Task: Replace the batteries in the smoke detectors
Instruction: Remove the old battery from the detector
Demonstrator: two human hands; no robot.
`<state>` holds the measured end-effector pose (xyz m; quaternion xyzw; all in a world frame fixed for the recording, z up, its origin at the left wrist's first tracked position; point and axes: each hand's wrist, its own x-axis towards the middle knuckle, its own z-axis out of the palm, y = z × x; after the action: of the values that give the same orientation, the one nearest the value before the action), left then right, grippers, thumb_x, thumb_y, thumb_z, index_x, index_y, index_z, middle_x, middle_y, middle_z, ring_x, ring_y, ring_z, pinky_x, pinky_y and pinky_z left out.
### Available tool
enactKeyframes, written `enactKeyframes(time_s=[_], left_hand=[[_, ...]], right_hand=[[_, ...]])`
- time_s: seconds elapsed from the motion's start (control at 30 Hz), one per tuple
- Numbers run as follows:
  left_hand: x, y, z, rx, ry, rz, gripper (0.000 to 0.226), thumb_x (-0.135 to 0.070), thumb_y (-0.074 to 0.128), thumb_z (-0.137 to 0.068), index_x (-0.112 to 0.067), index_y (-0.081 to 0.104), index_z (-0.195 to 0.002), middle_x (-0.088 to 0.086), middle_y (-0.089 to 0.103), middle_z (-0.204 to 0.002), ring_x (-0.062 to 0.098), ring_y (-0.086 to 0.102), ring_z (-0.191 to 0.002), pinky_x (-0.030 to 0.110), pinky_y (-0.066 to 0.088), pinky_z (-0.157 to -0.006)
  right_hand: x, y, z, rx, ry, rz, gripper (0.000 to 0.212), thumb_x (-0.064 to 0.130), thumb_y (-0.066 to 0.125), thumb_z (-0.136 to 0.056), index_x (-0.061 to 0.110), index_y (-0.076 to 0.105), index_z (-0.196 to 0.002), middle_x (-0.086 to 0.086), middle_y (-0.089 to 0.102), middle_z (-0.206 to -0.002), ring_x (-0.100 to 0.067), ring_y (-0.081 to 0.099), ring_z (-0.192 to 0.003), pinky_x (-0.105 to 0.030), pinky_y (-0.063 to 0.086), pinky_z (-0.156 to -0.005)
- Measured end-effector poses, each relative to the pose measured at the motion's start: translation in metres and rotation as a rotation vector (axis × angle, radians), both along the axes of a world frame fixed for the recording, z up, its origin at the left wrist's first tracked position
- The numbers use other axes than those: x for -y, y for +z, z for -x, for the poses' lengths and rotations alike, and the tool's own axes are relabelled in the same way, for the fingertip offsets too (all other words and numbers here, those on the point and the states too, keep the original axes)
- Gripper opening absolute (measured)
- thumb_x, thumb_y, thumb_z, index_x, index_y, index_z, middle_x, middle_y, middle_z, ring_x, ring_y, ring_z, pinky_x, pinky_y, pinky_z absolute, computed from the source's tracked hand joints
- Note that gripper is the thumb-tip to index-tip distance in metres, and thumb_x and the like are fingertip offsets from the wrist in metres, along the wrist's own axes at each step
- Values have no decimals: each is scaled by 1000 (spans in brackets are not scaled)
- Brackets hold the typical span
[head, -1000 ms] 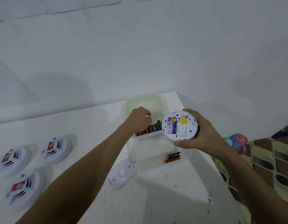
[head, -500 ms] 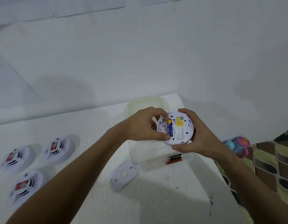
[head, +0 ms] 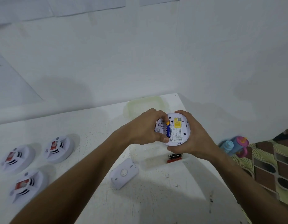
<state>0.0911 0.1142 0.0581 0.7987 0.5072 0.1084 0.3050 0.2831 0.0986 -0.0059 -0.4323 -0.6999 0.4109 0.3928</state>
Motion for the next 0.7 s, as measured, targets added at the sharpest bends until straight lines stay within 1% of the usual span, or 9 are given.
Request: enactKeyframes(time_s=[0.07,0.2,0.27,0.37,0.43,0.5,0.57,0.63,0.7], left_hand=[[0,-4,-1,4,3,20,52,-30,82,-74,-27,48,-112,-5,41,-109,13,51,-98,22,48,-83],[2,-9,-5,-31,1,36,53,-28,81,-76,-24,42,-112,-5,38,-111,14,50,-99,24,49,-83],[0,-9,-6,-36,5,30,52,-27,81,-76,-23,41,-109,-4,38,-111,14,51,-98,24,50,-80],[1,-11,-5,-1,18,17,48,-27,80,-77,-23,38,-101,-3,42,-109,8,49,-85,17,41,-64],[2,-13,-6,39,31,14,46,-29,78,-80,-23,37,-101,-2,45,-112,8,51,-85,14,38,-61],[4,-16,-11,102,65,-68,37,-32,72,-84,-23,40,-100,-3,44,-109,9,50,-87,11,39,-63],[4,-18,-15,141,103,-233,22,-32,65,-90,-22,45,-93,-4,45,-102,10,50,-84,9,39,-66],[2,-19,-17,144,116,-333,16,-29,63,-92,-21,50,-89,-3,54,-94,13,54,-83,19,44,-72],[-2,-18,-17,228,189,-281,14,-27,68,-89,-21,55,-88,-4,61,-84,14,59,-81,28,51,-73]], right_hand=[[-1,-1,-2,41,15,-15,89,46,81,-48,28,45,-127,8,60,-115,-12,61,-105,-23,52,-89],[-2,-5,-3,68,25,-22,94,44,82,-49,17,46,-131,2,61,-116,-16,61,-105,-28,52,-90],[-3,-7,-4,67,20,-22,92,38,86,-50,18,46,-130,3,61,-115,-17,62,-104,-29,53,-89],[-5,-10,-7,51,4,-28,88,25,89,-51,23,47,-128,7,61,-114,-13,61,-103,-25,55,-84],[-5,-11,-7,34,-2,-17,87,22,89,-51,25,47,-127,8,62,-112,-10,62,-101,-21,54,-80],[-5,-11,-3,18,-5,-6,87,23,89,-52,22,47,-129,8,62,-111,-9,63,-99,-18,53,-78],[-6,-14,1,16,-6,-12,85,24,87,-54,21,47,-129,6,62,-111,-10,62,-99,-17,52,-81],[-6,-15,1,2,-28,-20,81,26,87,-55,28,48,-125,8,62,-110,-10,62,-99,-18,52,-83],[-6,-12,-4,12,-43,-27,80,32,87,-54,33,47,-123,11,62,-109,-11,63,-100,-20,53,-83]])
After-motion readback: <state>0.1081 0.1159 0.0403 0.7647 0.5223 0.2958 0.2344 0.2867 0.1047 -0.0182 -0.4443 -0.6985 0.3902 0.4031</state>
